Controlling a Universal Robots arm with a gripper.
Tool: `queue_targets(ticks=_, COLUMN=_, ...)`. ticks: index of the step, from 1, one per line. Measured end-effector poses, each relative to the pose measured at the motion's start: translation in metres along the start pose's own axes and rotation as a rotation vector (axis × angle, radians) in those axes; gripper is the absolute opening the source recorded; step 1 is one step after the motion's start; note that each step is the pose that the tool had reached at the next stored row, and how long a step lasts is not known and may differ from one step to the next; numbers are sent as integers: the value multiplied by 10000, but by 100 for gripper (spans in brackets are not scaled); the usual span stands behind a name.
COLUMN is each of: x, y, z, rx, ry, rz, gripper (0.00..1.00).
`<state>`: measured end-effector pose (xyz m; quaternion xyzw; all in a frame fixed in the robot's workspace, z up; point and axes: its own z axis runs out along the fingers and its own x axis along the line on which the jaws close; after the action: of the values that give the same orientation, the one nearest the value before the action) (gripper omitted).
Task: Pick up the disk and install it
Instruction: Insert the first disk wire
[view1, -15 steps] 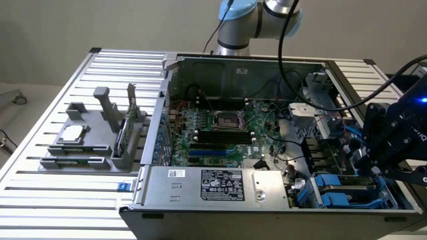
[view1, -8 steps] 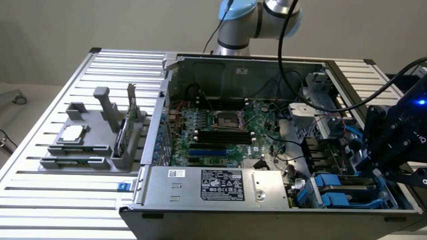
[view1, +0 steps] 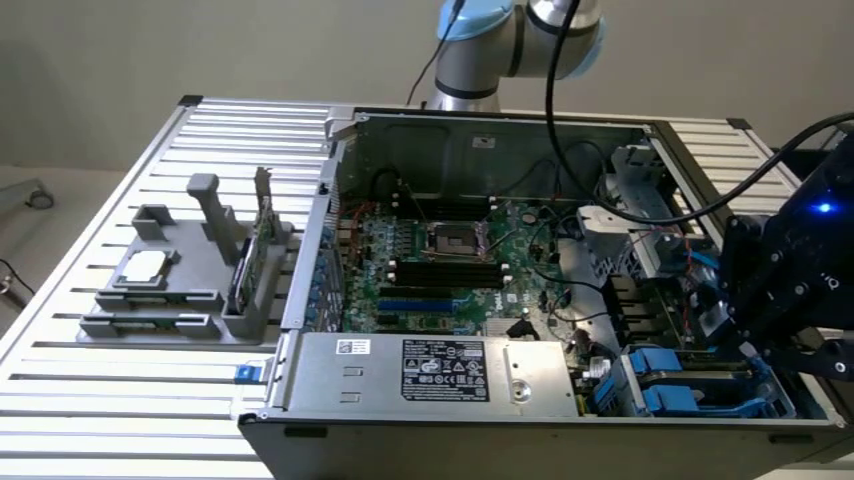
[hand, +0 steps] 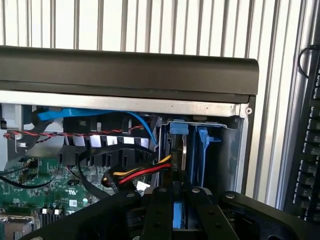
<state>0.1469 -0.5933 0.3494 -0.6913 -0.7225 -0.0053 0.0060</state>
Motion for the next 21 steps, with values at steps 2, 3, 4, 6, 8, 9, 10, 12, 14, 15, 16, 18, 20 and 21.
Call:
queue_targets(ticks=2, x=1, y=-20, z=9, rx=-86, ry=-11, rz=0, gripper=16)
queue_targets(ticks=3, x=1, y=-27, z=12, rx=-125, ry=-15, rz=0, gripper=16)
queue_targets(ticks=4, x=3, y=-35, z=14, rx=-162, ry=-20, rz=0, gripper=16)
queue_targets(ticks=6, x=8, y=-52, z=22, rx=-230, ry=-31, rz=0, gripper=16)
queue_targets(ticks=8, x=19, y=-61, z=27, rx=-261, ry=-51, rz=9, gripper=16)
queue_targets(ticks=9, x=25, y=-63, z=28, rx=-267, ry=-67, rz=19, gripper=16)
queue_targets(ticks=10, x=31, y=-63, z=31, rx=-270, ry=-81, rz=32, gripper=16)
queue_targets(ticks=12, x=36, y=-63, z=35, rx=-271, ry=-118, rz=86, gripper=16)
queue_targets(ticks=14, x=38, y=-64, z=40, rx=-272, ry=-153, rz=171, gripper=16)
queue_targets(ticks=15, x=40, y=-63, z=41, rx=-272, ry=-166, rz=221, gripper=16)
queue_targets(ticks=16, x=42, y=-64, z=41, rx=-272, ry=-178, rz=268, gripper=16)
queue_targets(ticks=18, x=50, y=-63, z=43, rx=-272, ry=-190, rz=341, gripper=16)
queue_targets(ticks=20, x=62, y=-63, z=45, rx=-273, ry=-203, rz=395, gripper=16)
queue_targets(ticks=21, x=70, y=-62, z=45, rx=-273, ry=-212, rz=417, gripper=16)
